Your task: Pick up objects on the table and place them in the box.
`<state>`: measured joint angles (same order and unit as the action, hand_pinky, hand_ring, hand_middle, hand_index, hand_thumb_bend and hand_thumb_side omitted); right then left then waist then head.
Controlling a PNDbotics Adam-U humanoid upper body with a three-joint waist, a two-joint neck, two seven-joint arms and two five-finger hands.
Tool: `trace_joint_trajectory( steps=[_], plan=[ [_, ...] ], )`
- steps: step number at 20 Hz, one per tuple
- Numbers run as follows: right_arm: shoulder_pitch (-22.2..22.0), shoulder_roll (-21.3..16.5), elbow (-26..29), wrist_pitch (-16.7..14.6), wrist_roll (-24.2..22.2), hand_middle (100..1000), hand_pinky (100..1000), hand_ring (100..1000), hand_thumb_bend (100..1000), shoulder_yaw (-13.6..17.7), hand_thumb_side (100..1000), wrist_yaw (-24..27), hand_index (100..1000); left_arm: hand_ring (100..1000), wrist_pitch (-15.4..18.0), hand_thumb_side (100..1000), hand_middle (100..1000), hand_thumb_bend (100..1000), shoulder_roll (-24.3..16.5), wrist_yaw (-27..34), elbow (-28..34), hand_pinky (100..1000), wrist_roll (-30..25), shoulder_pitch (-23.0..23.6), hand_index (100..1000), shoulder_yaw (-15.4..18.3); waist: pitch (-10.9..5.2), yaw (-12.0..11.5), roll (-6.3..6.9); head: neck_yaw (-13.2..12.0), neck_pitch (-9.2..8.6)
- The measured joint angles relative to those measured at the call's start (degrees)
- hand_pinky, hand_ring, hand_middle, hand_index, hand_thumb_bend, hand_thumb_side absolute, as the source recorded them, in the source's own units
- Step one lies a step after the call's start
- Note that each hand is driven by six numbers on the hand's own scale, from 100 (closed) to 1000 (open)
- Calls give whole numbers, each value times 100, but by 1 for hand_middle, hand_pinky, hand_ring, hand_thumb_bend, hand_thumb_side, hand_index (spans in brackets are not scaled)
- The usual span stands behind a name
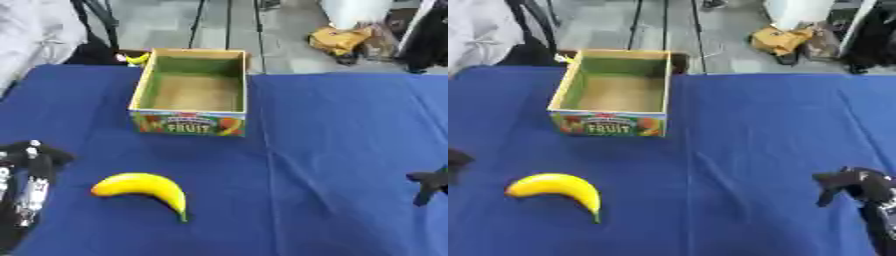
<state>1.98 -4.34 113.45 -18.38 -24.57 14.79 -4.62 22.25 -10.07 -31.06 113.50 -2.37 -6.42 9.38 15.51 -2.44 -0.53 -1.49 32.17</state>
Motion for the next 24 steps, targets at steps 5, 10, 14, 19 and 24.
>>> trace_joint_trajectory(
  steps=[5,10,14,19,24],
  plan=[
    [2,0,0,79,-55,518,775,499,100,-5,1000,-281,677,298,-1,1000,384,100,0,0,0,280,1,0,581,0,0,1,2,-57,0],
    [3,0,0,48,-83,514,775,496,100,-33,1000,-312,664,312,-3,997,398,100,-9,-2,0,290,4,0,589,0,0,8,3,-79,0],
    [3,0,0,48,-85,514,775,496,100,-34,1000,-312,664,312,-17,997,398,100,-100,-35,0,290,55,0,589,2,0,8,5,-79,0],
    [0,-25,0,52,-83,508,773,490,100,-35,1000,-312,651,475,14,931,549,100,-227,-140,0,418,42,-9,720,-43,-56,27,160,-29,151],
    [-28,-116,0,53,-71,506,773,486,100,-33,1000,-308,649,526,-92,912,596,100,-751,-479,1,458,-265,-22,762,-78,-66,125,221,-25,431]
  ],
)
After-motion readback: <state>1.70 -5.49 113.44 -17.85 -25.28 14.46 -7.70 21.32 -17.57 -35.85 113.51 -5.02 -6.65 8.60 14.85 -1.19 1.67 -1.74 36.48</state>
